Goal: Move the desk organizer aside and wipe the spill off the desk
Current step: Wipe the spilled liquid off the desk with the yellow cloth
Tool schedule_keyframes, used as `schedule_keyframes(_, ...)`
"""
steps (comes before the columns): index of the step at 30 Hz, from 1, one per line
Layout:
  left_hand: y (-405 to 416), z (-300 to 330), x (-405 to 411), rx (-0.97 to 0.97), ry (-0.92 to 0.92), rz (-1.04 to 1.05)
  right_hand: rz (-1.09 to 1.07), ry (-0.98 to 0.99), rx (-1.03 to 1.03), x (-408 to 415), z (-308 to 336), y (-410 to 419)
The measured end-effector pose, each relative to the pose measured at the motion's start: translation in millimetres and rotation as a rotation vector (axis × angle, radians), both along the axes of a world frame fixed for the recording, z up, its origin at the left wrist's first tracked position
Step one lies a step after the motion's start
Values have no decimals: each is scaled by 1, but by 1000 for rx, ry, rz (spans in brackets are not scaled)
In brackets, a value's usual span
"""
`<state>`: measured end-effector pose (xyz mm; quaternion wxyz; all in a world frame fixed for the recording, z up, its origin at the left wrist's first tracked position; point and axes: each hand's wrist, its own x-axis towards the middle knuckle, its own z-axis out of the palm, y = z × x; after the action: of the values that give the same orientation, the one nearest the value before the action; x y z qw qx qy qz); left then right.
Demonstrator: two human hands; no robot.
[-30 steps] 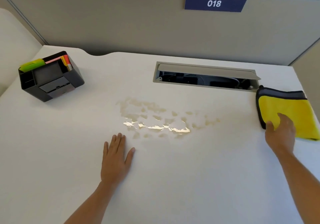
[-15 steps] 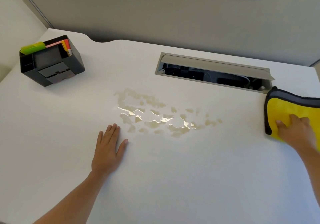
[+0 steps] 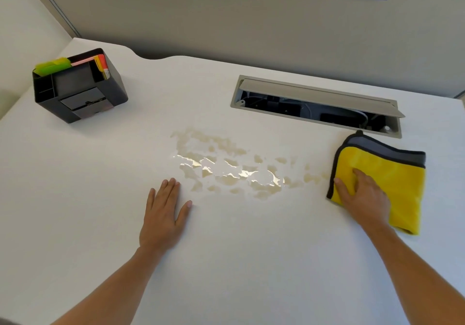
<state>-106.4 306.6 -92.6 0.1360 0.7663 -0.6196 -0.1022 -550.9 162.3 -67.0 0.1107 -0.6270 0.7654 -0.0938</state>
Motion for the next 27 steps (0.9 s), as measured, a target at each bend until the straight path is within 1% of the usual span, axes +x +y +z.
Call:
schedule_keyframes(1,0,0,0,0,2,-1,47,25,-9,-2,1,-1)
schedule_keyframes(3,0,1,1,-1,4,-8,111,143,-57,-19,3,-7)
schedule_keyframes(4,0,0,2,2,5,-9,92,199,-74,-31,3,-10)
schedule_keyframes(5,0,0,2,4,4,-9,20,207,-51,-42,3,-12)
schedule_keyframes(7,1,-1,2,7,-2,-12,-164,120,66,-51,0,-8)
schedule_keyframes(8,0,-1,2,5,-4,-14,-210,93,104,-49,-5,-5)
schedule_keyframes(14,0,-3,2,-1,-23,-25,-225,44,62,-29,-9,-3)
schedule_keyframes(19,-1,-4,2,11,-43,-31,-162,42,53,-4,-9,-7)
schedule_keyframes(27,-1,-3,2,12,-29,-27,57,99,88,86,-17,-21)
